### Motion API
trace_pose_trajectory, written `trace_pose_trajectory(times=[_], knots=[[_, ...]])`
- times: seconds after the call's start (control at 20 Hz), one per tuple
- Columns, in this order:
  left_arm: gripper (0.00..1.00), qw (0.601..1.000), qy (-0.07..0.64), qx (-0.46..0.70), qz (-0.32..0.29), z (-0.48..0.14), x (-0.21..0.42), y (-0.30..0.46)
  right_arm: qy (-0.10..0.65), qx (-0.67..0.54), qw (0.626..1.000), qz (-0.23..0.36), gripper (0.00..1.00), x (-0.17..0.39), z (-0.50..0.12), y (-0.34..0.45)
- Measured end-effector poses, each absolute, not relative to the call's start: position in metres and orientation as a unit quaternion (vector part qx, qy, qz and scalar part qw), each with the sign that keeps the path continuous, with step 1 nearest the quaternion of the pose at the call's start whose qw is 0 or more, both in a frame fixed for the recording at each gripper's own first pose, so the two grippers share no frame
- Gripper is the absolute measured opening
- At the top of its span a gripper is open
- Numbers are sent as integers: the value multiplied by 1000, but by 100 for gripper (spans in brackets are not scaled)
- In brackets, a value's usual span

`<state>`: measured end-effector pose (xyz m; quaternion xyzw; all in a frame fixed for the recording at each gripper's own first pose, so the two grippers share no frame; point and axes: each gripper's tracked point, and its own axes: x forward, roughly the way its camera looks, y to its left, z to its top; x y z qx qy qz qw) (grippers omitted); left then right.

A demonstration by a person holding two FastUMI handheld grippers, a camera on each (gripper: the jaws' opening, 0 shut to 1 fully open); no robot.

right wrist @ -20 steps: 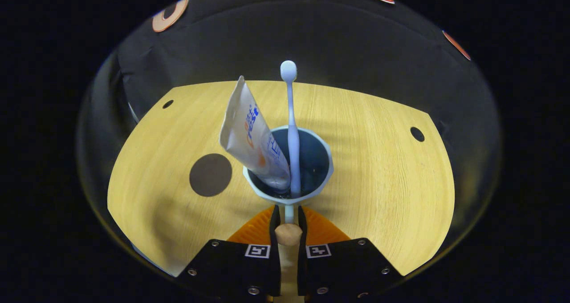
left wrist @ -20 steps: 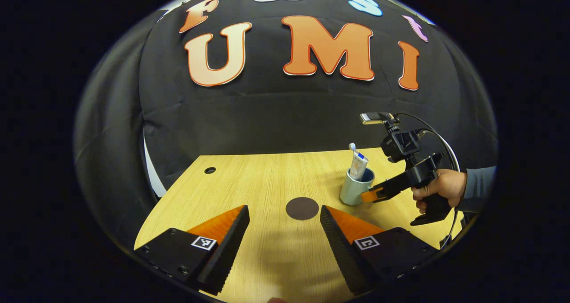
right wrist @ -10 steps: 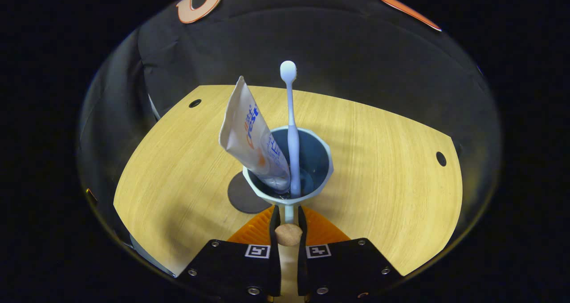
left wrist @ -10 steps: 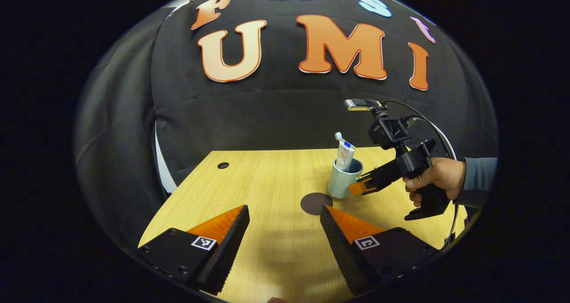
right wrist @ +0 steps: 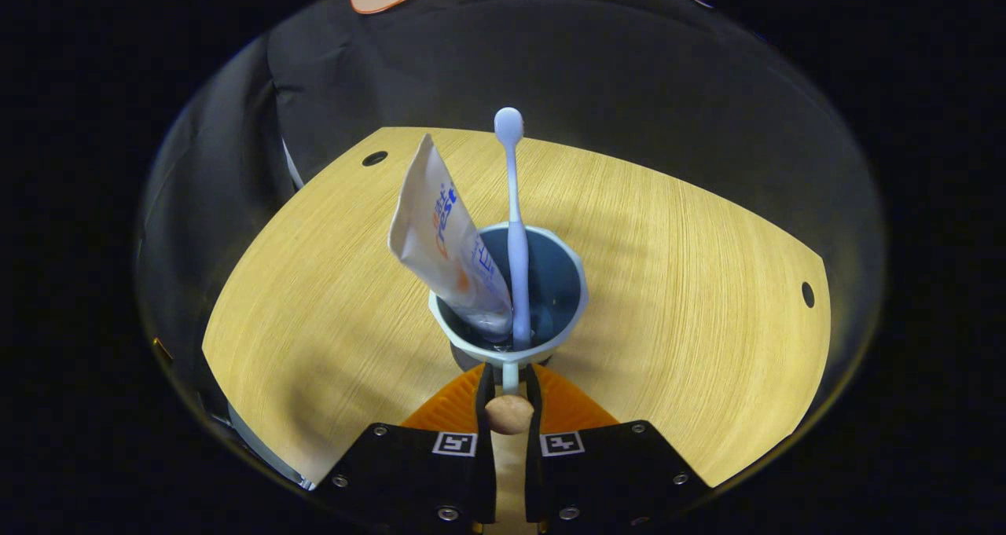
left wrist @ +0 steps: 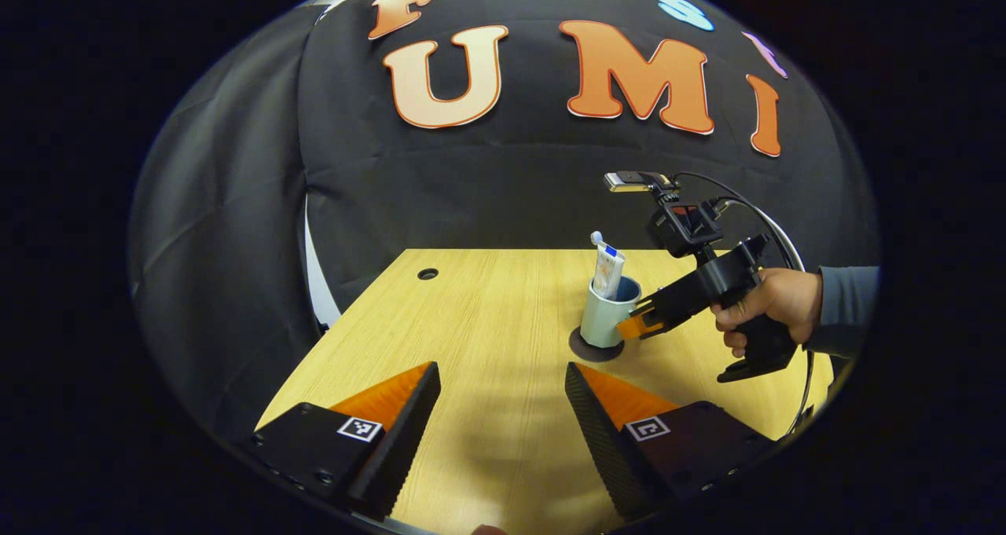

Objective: Put the toothbrush and toothpaste on the desktop into the cup, then pick up the cup and place it on the coaster on the desktop.

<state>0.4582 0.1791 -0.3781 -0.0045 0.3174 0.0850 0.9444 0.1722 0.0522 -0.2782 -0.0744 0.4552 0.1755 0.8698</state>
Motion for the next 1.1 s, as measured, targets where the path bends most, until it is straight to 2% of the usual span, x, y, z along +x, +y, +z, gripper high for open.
trace_pose_trajectory(times=[0.3, 0.6, 0.65, 0.7, 0.75, 0.95, 1.1], knots=[[96, 944, 320, -9, 79, -376, 459, 191, 469, -83, 865, 159, 15, 175, -274, 51], [96, 946, 317, -15, 57, -377, 467, 198, 446, -74, 878, 154, 31, 167, -260, 56], [96, 947, 316, -15, 54, -376, 467, 197, 439, -73, 881, 157, 45, 163, -254, 54], [96, 948, 315, -15, 49, -373, 468, 196, 433, -70, 885, 157, 55, 159, -247, 51], [96, 949, 312, -15, 46, -372, 468, 196, 426, -65, 889, 157, 71, 158, -239, 49], [96, 954, 298, -8, 26, -365, 480, 192, 387, -20, 911, 140, 93, 148, -209, 34], [96, 956, 293, -10, 8, -361, 487, 182, 338, 15, 933, 125, 98, 136, -176, 15]])
